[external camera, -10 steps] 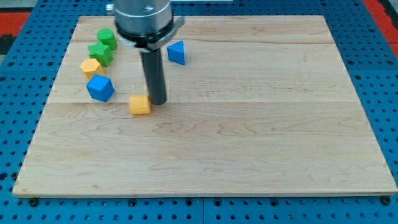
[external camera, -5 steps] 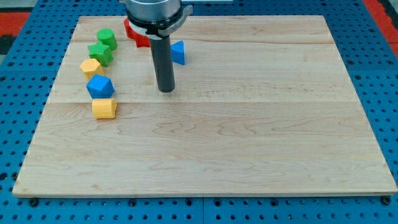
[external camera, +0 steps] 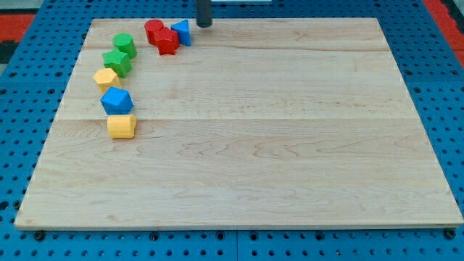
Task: Move the triangle parallel to the green circle
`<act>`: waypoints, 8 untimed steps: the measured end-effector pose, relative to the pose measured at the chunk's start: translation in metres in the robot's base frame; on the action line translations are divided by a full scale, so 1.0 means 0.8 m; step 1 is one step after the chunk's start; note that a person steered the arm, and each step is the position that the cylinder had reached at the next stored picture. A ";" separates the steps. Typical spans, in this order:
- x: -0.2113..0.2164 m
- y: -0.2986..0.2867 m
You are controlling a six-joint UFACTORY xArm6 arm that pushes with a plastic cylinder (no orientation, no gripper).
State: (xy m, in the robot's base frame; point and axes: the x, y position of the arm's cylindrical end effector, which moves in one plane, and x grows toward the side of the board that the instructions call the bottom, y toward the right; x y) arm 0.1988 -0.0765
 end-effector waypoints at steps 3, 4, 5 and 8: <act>0.049 -0.023; 0.089 -0.022; 0.076 -0.029; 0.091 -0.060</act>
State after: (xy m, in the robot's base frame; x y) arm 0.2717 -0.1245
